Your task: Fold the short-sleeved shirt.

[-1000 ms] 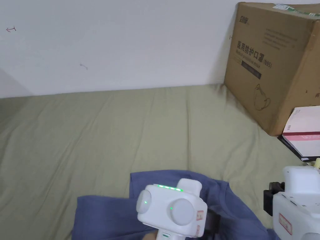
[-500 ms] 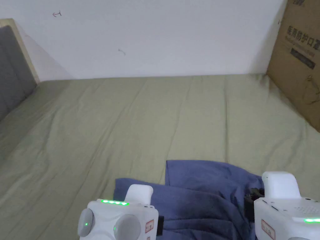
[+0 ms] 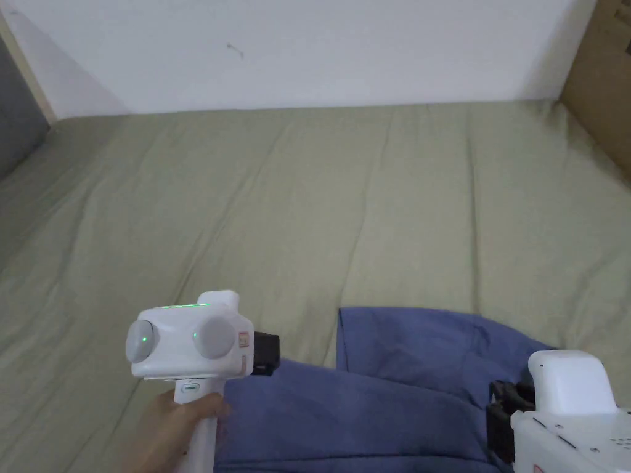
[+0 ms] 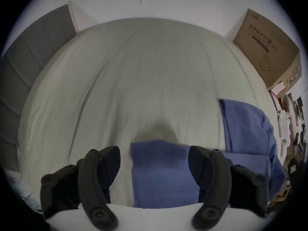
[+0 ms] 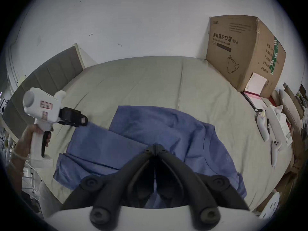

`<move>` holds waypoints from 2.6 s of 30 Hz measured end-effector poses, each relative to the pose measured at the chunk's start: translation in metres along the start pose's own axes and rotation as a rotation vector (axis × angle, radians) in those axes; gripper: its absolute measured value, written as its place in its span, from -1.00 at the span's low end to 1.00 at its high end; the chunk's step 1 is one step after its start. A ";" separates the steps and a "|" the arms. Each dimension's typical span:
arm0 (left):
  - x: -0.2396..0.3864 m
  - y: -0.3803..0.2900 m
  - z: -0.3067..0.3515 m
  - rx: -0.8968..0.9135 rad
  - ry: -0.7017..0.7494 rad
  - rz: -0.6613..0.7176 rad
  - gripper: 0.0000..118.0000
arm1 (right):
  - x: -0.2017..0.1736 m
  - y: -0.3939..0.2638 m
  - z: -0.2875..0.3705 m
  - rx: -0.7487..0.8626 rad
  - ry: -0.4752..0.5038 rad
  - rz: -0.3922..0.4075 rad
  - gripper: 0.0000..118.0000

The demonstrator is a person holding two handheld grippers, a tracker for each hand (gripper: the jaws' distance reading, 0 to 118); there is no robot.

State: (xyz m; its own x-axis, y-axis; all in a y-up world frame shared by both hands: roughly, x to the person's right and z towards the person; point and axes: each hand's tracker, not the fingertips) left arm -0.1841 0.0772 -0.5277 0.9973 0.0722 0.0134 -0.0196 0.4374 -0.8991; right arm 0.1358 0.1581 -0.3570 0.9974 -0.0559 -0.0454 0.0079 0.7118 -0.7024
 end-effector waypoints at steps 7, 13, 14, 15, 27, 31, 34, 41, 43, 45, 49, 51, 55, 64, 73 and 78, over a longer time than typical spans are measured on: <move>0.006 -0.006 0.002 0.042 0.008 0.001 -0.66 | 0.000 -0.002 -0.013 -0.028 0.001 -0.003 -0.99; 0.009 -0.011 0.009 0.042 0.008 -0.012 -0.94 | 0.010 -0.008 -0.010 -0.044 0.036 -0.056 -0.99; 0.005 -0.008 0.015 0.043 -0.006 -0.004 -0.94 | 0.015 -0.007 -0.010 -0.046 0.042 -0.072 -0.99; 0.002 -0.008 0.022 0.047 -0.013 0.002 -0.94 | 0.019 -0.004 -0.010 -0.044 0.050 -0.080 -0.99; 0.004 -0.013 0.071 0.137 -0.037 -0.006 -0.94 | 0.076 0.101 -0.165 -0.268 0.026 0.096 0.63; -0.001 -0.012 0.065 0.120 -0.035 0.023 -0.94 | 0.082 0.094 -0.229 -0.422 -0.033 0.189 0.61; -0.001 -0.013 0.062 0.106 -0.031 0.028 -0.94 | 0.086 0.092 -0.226 -0.423 0.019 0.092 0.61; -0.003 -0.013 0.079 0.114 -0.023 0.025 -0.94 | 0.086 0.101 -0.193 -0.396 -0.007 0.100 -0.91; -0.004 -0.015 0.093 0.132 -0.003 0.002 -0.94 | 0.085 0.106 -0.173 -0.365 -0.038 0.065 -0.91; -0.004 -0.014 0.109 0.158 0.016 -0.025 -0.94 | 0.095 0.120 -0.148 -0.320 -0.037 0.004 -0.91; -0.005 -0.012 0.155 0.244 0.056 -0.056 -0.94 | 0.116 0.158 -0.076 -0.174 -0.065 -0.052 -0.91; -0.008 -0.009 0.184 0.290 0.053 -0.061 -0.94 | 0.128 0.178 -0.032 -0.100 -0.067 -0.095 -0.91; -0.009 0.000 0.240 0.414 0.118 -0.072 -0.94 | 0.150 0.212 0.047 0.038 -0.104 -0.116 -0.91; 0.001 0.042 0.372 0.676 0.170 -0.074 -0.94 | 0.159 0.254 0.188 0.294 -0.211 -0.195 -0.91; 0.008 0.097 0.435 0.796 0.239 -0.016 -0.94 | 0.148 0.309 0.226 0.439 -0.204 -0.248 -0.91; 0.002 0.146 0.456 0.847 0.263 0.040 -0.94 | 0.137 0.365 0.223 0.509 -0.174 -0.292 -0.91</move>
State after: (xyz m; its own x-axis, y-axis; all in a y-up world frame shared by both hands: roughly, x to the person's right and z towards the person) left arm -0.2174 0.5495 -0.4595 0.9768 -0.0612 -0.2054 0.0036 0.9629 -0.2698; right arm 0.2913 0.5663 -0.4613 0.9458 -0.2144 0.2441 0.2728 0.9321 -0.2384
